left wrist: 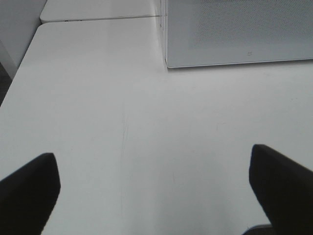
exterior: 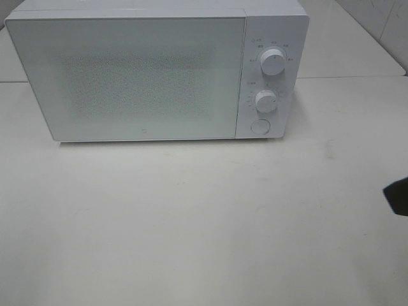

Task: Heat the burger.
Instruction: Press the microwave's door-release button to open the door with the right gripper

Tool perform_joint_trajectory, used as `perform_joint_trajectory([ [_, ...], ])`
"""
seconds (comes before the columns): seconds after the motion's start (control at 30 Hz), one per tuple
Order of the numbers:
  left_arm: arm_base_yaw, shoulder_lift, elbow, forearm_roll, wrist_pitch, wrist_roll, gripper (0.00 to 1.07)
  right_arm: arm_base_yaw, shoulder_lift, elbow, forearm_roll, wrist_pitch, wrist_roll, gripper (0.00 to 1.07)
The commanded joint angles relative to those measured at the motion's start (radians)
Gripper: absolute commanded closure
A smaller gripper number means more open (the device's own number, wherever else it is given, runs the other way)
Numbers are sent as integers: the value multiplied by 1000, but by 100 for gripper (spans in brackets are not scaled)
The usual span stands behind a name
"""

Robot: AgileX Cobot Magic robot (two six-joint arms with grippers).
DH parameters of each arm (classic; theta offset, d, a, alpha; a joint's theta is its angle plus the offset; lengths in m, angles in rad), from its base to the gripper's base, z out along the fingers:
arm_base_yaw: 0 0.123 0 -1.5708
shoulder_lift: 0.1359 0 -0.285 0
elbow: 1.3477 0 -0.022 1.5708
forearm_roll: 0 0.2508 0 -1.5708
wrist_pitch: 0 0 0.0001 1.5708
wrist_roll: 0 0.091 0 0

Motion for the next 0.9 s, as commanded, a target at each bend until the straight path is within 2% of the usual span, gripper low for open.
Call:
perform_joint_trajectory([
  [0.03,-1,-15,3,-4,-14,-4,9,-5,-140,-10,-14,81,-12,37],
  [0.23,-1,-15,3,-4,-14,-4,9,-28,-327,-10,-43,125,-12,37],
  [0.33,-1,-15,3,-4,-14,-4,9,-73,-368,-10,-61,141,-17,37],
  [0.37,-1,-15,3,-4,-14,-4,9,-128,-408,-10,-66,152,-39,37],
  [0.43,-1,-15,3,-4,-14,-4,9,-157,-430,-10,-70,152,-53,37],
  [0.47,-1,-15,3,-4,-14,-4,9,-200,-473,-9,-75,147,-61,37],
  [0.53,-1,-15,3,-4,-14,-4,9,-217,-495,-3,-82,139,-61,37],
  [0.63,-1,-15,3,-4,-14,-4,9,-257,-560,31,-88,131,-60,37],
  [0.9,-1,-15,3,-4,-14,-4,9,-372,-759,204,-88,55,-49,37],
])
